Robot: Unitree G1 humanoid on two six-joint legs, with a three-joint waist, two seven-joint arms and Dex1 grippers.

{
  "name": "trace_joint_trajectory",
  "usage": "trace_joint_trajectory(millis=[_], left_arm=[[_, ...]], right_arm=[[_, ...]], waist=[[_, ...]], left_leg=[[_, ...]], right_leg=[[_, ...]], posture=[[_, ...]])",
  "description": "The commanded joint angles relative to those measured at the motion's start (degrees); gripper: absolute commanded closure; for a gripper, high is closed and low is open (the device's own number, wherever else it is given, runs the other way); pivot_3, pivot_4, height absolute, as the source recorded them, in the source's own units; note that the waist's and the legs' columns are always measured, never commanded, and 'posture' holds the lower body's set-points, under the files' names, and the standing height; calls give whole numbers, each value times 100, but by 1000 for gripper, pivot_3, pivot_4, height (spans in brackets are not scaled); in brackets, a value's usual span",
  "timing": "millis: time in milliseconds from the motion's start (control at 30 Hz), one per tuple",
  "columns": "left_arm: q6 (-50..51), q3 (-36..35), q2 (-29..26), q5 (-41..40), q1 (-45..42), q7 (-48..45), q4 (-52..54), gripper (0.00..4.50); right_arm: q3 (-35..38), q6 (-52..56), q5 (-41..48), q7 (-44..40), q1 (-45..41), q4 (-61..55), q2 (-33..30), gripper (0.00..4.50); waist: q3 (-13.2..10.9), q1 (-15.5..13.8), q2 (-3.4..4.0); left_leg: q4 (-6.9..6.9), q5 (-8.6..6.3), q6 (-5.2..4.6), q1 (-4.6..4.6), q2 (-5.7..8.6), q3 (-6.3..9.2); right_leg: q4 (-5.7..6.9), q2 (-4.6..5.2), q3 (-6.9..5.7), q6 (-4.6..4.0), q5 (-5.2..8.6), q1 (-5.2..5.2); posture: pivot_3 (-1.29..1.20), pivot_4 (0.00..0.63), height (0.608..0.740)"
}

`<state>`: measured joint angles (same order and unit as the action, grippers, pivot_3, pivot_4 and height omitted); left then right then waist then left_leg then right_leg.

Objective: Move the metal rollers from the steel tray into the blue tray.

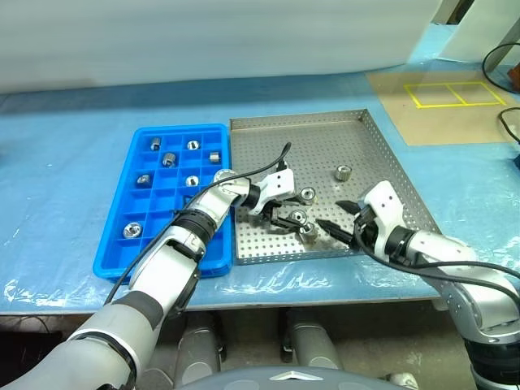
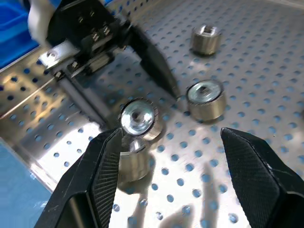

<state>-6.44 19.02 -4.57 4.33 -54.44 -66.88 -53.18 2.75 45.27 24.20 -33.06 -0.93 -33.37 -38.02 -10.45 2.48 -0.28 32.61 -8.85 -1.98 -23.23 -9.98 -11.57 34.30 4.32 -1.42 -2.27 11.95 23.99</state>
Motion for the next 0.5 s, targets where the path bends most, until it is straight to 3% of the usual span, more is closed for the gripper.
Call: trace_joint_trajectory(millis=[33, 500], left_arm=[[30, -46, 13, -28, 52, 26, 213, 1010], [216, -103, -7, -171, 194, -178, 437, 1010]], right_arm=[[-251, -191, -267, -66, 114, -236, -217, 1129], [-285, -381, -590, -23, 33, -21, -184, 1129]], waist=[[0, 0, 0], [0, 1, 0]], left_leg=[[-1, 0, 0, 0, 0, 0], [-13, -2, -3, -2, 3, 0]], right_leg=[[-2, 0, 0, 0, 0, -1], [-21, 0, 0, 1, -1, -2]], posture=[[-510, 150, 740], [-504, 150, 740]])
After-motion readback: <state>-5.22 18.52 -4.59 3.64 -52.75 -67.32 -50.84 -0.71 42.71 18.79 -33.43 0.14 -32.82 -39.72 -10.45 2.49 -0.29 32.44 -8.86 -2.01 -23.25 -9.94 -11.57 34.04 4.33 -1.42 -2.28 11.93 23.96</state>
